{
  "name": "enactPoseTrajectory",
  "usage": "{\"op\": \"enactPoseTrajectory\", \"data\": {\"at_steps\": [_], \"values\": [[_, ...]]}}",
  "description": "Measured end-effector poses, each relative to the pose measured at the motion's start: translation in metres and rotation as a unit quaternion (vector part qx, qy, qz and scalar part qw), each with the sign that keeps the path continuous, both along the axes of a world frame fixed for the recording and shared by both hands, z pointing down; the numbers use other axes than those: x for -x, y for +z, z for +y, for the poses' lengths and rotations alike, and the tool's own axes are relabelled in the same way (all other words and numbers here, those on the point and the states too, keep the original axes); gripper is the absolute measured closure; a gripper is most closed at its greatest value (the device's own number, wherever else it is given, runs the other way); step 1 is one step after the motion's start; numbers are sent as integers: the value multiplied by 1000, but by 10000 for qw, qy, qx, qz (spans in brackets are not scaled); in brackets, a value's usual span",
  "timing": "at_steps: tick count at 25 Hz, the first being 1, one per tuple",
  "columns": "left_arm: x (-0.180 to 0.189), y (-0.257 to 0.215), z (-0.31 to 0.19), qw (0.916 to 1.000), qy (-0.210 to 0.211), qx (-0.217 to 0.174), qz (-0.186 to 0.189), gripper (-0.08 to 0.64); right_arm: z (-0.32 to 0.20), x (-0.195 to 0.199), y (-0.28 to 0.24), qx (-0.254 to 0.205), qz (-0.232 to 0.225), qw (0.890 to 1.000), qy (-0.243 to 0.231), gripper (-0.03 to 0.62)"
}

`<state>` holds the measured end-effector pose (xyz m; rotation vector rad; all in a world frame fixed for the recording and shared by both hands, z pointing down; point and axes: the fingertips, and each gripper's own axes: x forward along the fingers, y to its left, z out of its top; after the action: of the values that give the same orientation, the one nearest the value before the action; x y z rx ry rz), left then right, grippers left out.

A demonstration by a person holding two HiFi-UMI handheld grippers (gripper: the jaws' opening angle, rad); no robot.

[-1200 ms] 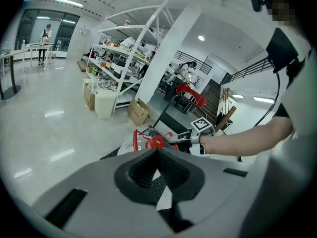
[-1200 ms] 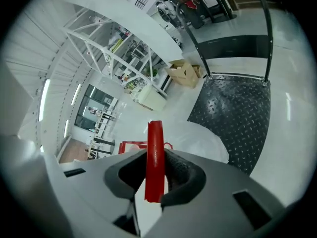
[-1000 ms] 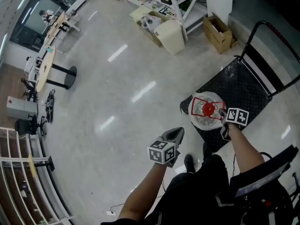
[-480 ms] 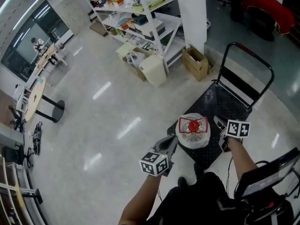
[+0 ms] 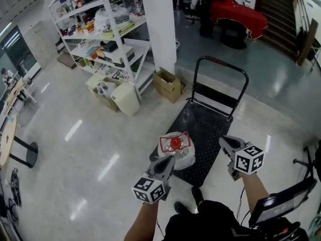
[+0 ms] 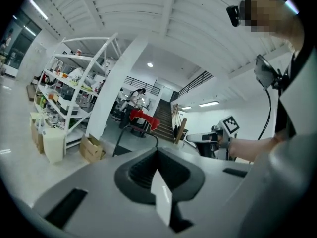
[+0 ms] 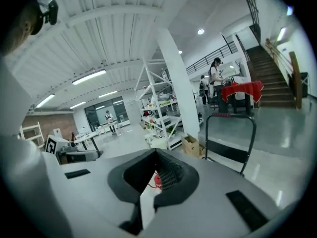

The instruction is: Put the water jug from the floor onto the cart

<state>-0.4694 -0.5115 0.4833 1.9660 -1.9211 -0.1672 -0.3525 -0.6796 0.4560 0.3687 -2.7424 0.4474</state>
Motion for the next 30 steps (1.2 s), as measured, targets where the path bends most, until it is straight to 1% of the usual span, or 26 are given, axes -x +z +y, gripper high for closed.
{"op": "enactPoseTrajectory", "data": {"at_steps": [2,4,9,12,14,16,18,21,23,25,28,30], "values": [[-21,-9,-3,9997,219,-121,30,560,1,-28,-11,-301,64,9994,172,589],[-46,-21,-14,9984,509,-212,-83,560,-7,-65,-31,-501,-6,9976,484,590],[-117,-48,-40,9920,1128,-352,-448,560,-21,-163,-66,-718,-257,9903,1163,589],[-155,-67,-57,9894,1235,-492,-589,560,-22,-223,-78,-792,-391,9858,1429,589],[-184,-80,-67,9895,1223,-549,-542,560,-26,-268,-85,-833,-400,9819,1652,589],[-222,-91,-73,9874,1370,-575,-554,560,-27,-313,-92,-858,-442,9782,1841,589],[-266,-97,-78,9831,1594,-597,-667,560,-28,-356,-94,-935,-433,9749,1972,589],[-328,-96,-80,9800,1778,-619,-645,560,-28,-411,-84,-1018,-365,9728,2049,589],[-359,-89,-68,9772,1945,-460,-710,560,-18,-438,-67,-868,-333,9719,2164,589],[-380,-87,-54,9749,2035,-353,-836,560,-4,-456,-57,-687,-377,9709,2261,589],[-398,-102,-44,9746,1983,-513,-907,560,10,-472,-64,-694,-397,9711,2248,589],[-402,-111,-31,9738,1991,-590,-930,560,25,-476,-68,-757,-389,9699,2280,589]]}}
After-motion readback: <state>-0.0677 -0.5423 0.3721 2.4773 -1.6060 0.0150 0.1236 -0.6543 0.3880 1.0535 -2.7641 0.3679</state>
